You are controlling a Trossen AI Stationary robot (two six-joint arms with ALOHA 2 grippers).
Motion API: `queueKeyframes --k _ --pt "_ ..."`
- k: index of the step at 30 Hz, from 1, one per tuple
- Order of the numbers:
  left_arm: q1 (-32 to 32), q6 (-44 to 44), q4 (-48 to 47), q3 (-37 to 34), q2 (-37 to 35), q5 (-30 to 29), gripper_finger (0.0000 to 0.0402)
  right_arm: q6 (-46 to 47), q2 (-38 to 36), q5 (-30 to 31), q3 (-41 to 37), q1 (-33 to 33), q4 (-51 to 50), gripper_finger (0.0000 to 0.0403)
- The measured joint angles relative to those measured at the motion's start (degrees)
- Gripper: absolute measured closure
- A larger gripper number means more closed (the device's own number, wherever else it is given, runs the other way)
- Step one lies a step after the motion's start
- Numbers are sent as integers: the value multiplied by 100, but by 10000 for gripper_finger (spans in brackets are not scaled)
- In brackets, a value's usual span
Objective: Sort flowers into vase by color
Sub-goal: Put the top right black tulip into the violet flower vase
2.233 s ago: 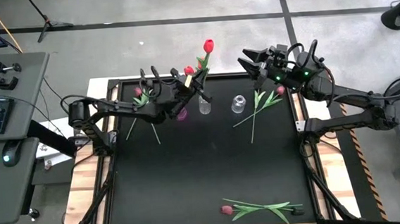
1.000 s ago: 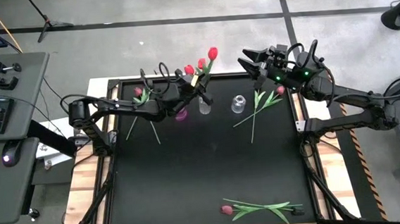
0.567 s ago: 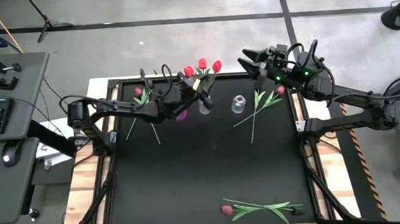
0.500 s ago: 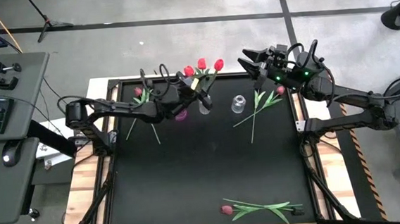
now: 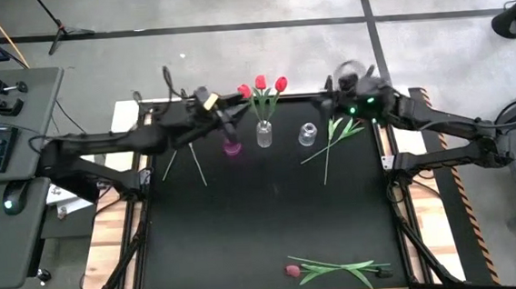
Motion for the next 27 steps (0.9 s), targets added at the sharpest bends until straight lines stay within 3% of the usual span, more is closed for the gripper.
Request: queueKeyframes --k 3,5,10,15,27 --pt "0 -184 -616 0 -442 20 233 1022 15 294 -314 0 -1547 142" --pt "0 -267 -831 0 -666 18 233 1821 17 521 -706 -9 -2029 142" --pt "0 -427 -804 0 -994 17 233 3093 124 180 -1959 -595 -1286 142" --pt "0 -428 -779 0 -1059 -35 233 2889 693 -598 -2421 -1321 -5 142" --pt "-52 -577 -779 0 -1059 -45 233 2155 2329 -534 -1822 -2028 -322 142"
